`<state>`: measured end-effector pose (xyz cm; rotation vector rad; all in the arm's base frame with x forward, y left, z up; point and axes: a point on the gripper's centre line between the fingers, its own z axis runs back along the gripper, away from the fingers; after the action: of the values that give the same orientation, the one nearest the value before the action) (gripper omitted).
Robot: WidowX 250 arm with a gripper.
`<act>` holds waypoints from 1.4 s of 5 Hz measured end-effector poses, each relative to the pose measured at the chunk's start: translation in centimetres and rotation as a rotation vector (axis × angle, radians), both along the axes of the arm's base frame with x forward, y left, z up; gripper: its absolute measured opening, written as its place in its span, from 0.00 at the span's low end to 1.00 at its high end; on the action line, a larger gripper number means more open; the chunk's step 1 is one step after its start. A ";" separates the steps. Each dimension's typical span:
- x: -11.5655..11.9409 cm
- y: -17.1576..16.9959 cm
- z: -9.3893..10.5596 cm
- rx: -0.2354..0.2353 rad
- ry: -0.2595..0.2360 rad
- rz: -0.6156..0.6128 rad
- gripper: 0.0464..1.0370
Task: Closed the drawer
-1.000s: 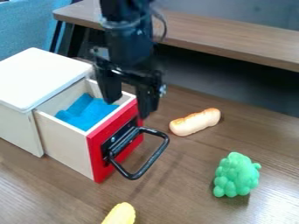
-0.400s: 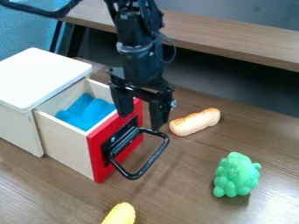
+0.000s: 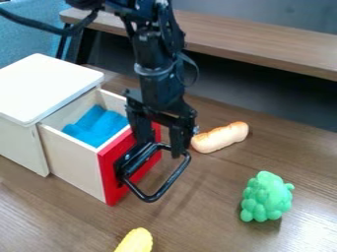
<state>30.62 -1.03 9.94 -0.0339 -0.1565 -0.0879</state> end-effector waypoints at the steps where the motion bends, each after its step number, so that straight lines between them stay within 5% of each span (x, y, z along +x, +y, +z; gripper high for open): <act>1: 0.1 0.5 -0.3 0.024 -0.007 0.016 0.96; 4: -0.3 4.6 -0.3 0.223 0.015 0.068 0.96; 7: -1.2 10.3 -1.1 0.346 0.065 0.164 0.96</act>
<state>29.44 9.28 8.85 0.3211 -0.0775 0.0505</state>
